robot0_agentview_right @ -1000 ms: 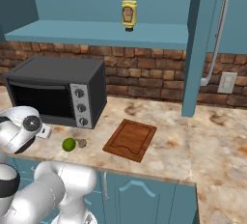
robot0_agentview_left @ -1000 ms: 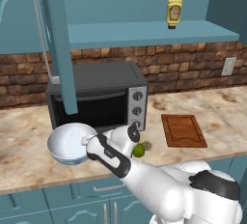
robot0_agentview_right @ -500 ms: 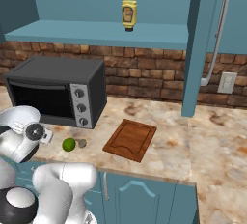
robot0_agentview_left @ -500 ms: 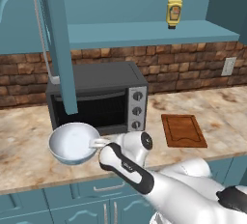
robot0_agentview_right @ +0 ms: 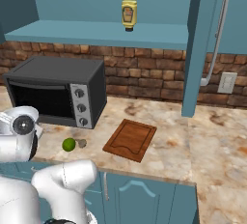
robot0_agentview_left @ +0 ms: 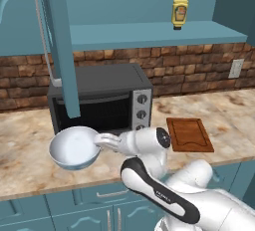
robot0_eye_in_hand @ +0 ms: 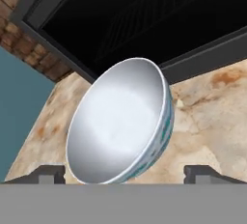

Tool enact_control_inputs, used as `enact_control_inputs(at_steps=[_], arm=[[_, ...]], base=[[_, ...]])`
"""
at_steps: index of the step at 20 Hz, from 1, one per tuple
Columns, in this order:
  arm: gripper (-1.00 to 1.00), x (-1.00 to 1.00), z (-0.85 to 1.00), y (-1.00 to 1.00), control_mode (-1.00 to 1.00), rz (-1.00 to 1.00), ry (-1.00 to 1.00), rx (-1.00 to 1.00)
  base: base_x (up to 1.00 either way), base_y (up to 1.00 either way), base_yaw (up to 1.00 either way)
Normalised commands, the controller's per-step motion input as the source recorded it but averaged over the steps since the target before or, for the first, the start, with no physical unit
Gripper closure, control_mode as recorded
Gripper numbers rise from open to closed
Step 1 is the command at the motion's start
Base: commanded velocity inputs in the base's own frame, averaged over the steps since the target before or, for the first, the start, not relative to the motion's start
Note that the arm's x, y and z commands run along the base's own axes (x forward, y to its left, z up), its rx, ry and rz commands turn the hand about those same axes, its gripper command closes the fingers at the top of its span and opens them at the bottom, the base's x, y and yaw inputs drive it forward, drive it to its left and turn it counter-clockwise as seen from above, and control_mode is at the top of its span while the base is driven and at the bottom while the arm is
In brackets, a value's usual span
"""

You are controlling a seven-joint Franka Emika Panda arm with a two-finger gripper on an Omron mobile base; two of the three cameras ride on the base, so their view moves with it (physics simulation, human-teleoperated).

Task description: Open the cabinet. Place the bowl and condiment on the counter. Then place the lime and garlic on the cutting board.

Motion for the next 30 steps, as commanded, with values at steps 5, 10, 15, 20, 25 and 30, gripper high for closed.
enact_control_inputs(at_steps=[5,10,15,20,25,30], arm=[[-1.0,-0.42,1.0,-0.39,-1.0,0.0,0.4,0.0],[-1.0,-0.38,0.94,-0.74,-1.0,0.0,0.36,-0.01],[-1.0,-0.4,0.77,-0.89,-1.0,0.0,0.12,-0.11],[-1.0,-0.14,0.79,-0.76,-1.0,0.0,-0.03,-0.27],[-1.0,-0.01,0.91,-0.64,-1.0,0.0,-0.18,-0.29],[-1.0,0.02,0.77,-0.65,-1.0,0.0,-0.23,-0.27]], base=[[0.0,0.0,0.0],[0.0,0.0,0.0],[0.0,0.0,0.0],[0.0,0.0,0.0],[0.0,0.0,0.0],[0.0,0.0,0.0]])
